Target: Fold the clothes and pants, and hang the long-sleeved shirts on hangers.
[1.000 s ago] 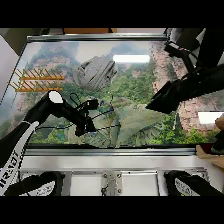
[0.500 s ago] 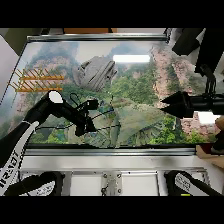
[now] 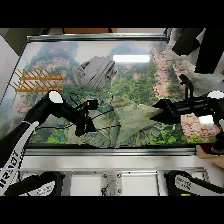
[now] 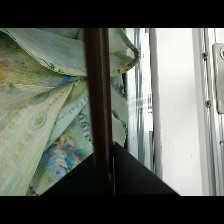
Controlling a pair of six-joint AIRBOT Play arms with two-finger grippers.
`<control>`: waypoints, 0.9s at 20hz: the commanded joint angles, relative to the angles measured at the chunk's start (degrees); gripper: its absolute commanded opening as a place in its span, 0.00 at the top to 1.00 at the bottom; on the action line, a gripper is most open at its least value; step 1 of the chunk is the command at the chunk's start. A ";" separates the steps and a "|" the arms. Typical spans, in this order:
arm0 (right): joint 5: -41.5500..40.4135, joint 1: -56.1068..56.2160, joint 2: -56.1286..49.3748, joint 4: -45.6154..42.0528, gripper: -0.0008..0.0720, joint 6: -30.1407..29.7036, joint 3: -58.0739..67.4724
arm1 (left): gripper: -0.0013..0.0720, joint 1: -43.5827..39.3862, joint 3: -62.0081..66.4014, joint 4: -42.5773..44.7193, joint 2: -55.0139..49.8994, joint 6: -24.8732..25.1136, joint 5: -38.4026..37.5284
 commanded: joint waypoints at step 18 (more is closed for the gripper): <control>-0.85 2.47 -0.57 -2.51 0.12 -0.81 -0.11 | 0.96 0.09 0.02 0.04 -0.04 -0.02 0.04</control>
